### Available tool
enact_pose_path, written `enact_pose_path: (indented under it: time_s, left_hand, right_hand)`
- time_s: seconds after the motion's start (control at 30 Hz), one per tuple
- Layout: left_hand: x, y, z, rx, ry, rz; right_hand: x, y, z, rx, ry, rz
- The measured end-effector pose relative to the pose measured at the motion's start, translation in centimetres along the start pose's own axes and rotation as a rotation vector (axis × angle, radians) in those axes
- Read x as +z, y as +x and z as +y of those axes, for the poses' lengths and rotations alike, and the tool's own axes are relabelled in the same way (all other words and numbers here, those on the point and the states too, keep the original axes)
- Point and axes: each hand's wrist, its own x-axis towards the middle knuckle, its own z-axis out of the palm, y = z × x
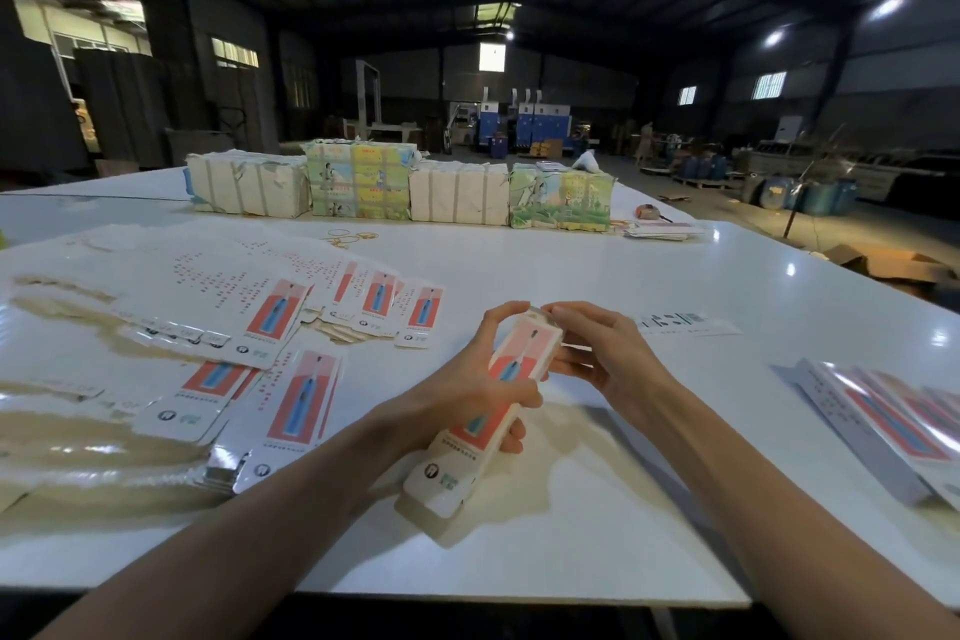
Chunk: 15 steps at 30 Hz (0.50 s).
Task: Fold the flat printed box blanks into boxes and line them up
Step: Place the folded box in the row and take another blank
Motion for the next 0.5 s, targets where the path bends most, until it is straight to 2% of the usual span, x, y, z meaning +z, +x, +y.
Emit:
enact_pose_path:
  time_s: [0.23,0.4,0.5]
  left_hand:
    - [-0.2,0.0,0.5,0.011,-0.047,0.011]
    - [0.0,-0.2,0.1,-0.037,-0.012,-0.040]
    - [0.1,-0.1,-0.1,-0.052,-0.035,-0.037]
  right_hand:
    - [0.4,0.3,-0.3,-0.005,0.070,-0.024]
    - [-0.4,0.3,-0.3,0.002,-0.048,-0.075]
    - [-0.8,0.5,-0.3,0.047,-0.047,-0.047]
